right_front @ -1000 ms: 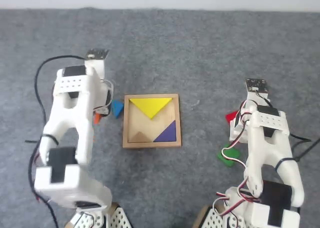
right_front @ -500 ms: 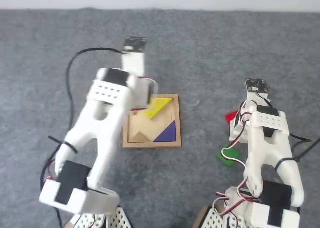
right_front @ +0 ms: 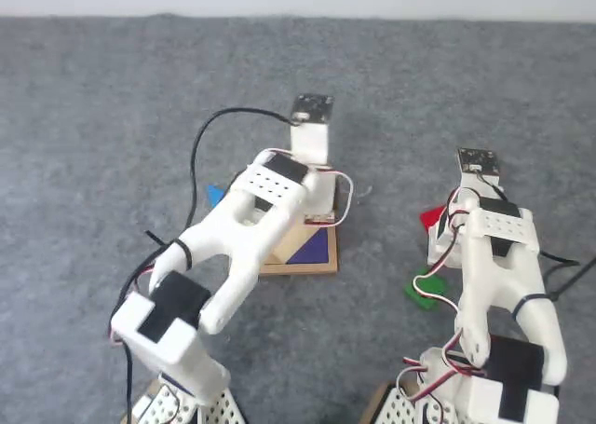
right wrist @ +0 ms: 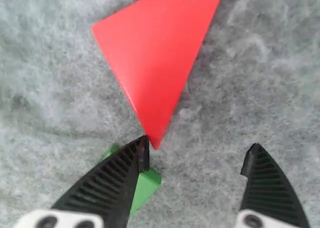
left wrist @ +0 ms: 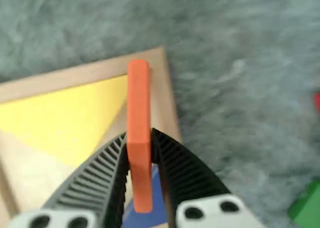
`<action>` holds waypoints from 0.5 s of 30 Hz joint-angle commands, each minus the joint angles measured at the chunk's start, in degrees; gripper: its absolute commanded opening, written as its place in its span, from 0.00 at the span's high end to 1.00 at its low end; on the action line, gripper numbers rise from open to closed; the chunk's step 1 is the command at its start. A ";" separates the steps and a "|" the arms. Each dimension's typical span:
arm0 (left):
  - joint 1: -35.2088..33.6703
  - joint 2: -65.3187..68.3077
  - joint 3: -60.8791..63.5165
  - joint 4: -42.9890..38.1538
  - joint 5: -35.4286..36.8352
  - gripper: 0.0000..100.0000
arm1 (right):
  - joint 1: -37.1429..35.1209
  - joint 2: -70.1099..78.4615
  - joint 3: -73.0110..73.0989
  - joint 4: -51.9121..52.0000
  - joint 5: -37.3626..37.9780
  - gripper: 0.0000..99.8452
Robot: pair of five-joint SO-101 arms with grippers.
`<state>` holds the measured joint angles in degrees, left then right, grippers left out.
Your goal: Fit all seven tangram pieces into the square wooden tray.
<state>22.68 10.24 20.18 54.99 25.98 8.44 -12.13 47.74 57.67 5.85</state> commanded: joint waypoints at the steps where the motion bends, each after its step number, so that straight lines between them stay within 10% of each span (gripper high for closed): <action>1: 1.41 0.00 -4.44 -1.23 0.79 0.98 | 0.66 -1.89 -0.35 -0.13 -0.09 0.69; 15: 0.26 4.84 -4.79 -0.88 0.79 0.89 | 0.66 -1.80 -0.35 -0.13 -0.09 0.69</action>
<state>23.65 16.04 18.42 54.73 26.07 8.44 -12.13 47.74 57.67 5.85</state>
